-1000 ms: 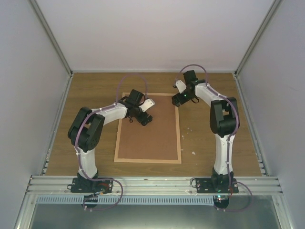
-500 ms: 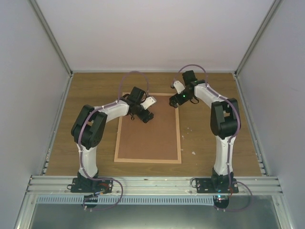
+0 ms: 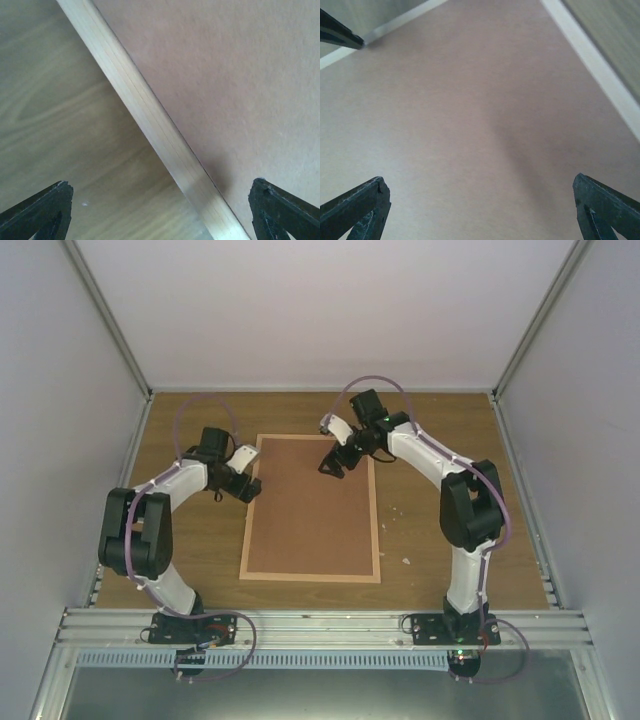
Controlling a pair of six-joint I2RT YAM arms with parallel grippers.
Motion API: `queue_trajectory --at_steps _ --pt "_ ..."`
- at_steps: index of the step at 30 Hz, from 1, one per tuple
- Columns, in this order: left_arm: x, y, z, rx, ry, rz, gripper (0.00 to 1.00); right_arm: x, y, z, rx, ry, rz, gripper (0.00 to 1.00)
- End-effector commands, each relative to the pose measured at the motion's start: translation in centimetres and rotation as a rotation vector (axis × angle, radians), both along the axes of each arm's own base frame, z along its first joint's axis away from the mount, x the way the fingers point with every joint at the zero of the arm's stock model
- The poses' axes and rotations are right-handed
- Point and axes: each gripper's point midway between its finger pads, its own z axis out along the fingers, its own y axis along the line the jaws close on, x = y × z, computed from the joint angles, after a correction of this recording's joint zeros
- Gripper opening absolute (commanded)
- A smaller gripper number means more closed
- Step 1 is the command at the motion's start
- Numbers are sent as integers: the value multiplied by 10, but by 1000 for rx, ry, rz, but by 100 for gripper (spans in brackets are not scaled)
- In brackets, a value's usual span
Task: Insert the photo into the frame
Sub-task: Adjust the photo frame item on the photo frame.
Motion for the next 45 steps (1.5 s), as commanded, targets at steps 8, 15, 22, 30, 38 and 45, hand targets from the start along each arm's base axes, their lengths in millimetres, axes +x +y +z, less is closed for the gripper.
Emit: queue_trajectory --at_steps 8,15,22,30,38,45 --pt "-36 -3 -48 59 95 -36 95 -38 37 -9 34 40 149 100" --pt "-50 -8 -74 141 134 -59 95 -55 50 -17 55 49 215 95" --pt "-48 -11 -55 46 143 -63 96 -85 70 -41 19 27 307 77" --pt "-38 -22 14 -71 22 -108 99 -122 78 -45 20 38 378 77" --pt "-88 1 2 -15 45 -165 99 -166 104 -37 23 30 479 78" --pt "-128 7 -20 31 100 -210 99 -171 107 -31 40 37 485 78"
